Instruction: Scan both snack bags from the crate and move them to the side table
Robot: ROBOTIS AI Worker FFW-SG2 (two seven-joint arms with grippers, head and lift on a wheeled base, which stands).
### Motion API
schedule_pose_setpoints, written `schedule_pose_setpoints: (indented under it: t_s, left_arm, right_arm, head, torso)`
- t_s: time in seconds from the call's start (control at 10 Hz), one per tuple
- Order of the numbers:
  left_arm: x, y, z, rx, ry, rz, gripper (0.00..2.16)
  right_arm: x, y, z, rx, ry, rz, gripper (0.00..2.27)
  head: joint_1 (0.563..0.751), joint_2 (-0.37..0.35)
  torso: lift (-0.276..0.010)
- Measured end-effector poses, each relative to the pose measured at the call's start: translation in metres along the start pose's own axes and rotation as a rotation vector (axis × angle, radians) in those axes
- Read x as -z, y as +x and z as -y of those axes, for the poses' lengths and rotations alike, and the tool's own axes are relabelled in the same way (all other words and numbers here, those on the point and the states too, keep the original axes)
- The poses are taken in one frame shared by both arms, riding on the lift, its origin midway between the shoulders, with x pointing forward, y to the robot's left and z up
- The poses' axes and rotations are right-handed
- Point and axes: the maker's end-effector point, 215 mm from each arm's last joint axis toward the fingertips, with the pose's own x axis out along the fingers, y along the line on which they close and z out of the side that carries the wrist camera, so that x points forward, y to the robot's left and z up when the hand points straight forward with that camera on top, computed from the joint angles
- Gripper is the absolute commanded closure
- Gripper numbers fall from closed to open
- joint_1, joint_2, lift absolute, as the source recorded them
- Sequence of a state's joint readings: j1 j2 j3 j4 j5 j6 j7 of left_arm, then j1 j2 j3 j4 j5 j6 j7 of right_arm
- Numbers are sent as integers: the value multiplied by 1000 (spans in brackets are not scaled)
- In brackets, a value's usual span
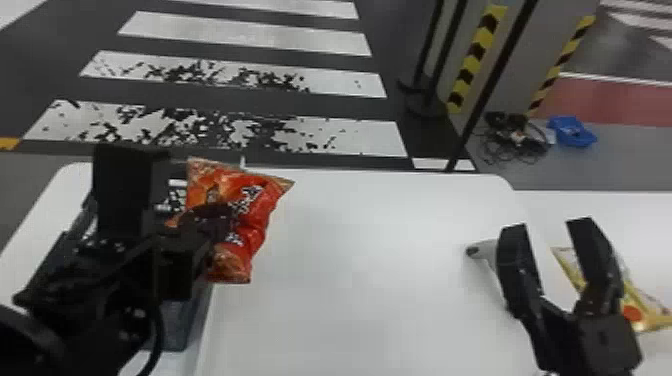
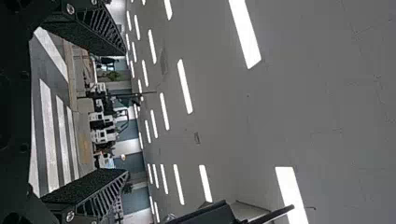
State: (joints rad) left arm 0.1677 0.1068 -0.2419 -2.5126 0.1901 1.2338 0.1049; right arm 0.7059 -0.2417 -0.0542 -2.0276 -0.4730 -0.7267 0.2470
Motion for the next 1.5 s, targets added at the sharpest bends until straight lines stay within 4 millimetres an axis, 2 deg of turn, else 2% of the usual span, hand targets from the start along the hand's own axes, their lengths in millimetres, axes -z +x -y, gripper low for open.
schedule_pose_setpoints:
  t_s: [0.2, 0.4, 0.5, 0.7, 1.0, 1.2, 1.3, 1.4, 1.5]
  left_arm:
    - [-1, 23, 65, 148, 9, -12, 1970]
    - [2, 51, 123, 274, 28, -40, 1970]
    - [7, 64, 149, 331, 36, -55, 1970]
    - [28, 84, 184, 421, 46, -88, 1970]
    - [80, 102, 225, 501, 75, -146, 1970]
    - [111, 114, 233, 509, 92, -180, 1966]
    - [119, 118, 232, 503, 96, -190, 1825]
    - [123, 123, 228, 488, 98, -192, 1470]
    - [122, 128, 224, 466, 96, -174, 1241]
  right_arm:
    - [-6, -1, 5, 6, -17, 0, 103]
    - [-11, -3, 15, 22, -30, 4, 103]
    - [-14, -4, 21, 30, -36, 8, 103]
    - [-18, -2, 30, 46, -46, 14, 103]
    - [-11, 7, 34, 48, -37, -2, 103]
    - [-8, 12, 35, 50, -30, -6, 103]
    - [-6, 13, 37, 51, -29, -7, 103]
    - [-5, 14, 39, 54, -28, -7, 103]
    - [-3, 15, 41, 56, -28, -8, 103]
  head:
    - [695, -332]
    - [695, -350]
    - [695, -350]
    - [695, -350]
    - [695, -350]
    - [695, -350]
    - [695, -350]
    - [695, -350]
    - [695, -350]
  torso:
    - [-95]
    - [-95]
    - [-95]
    - [-95]
    - [-95]
    - [-95]
    - [-95]
    - [-95]
    - [-95]
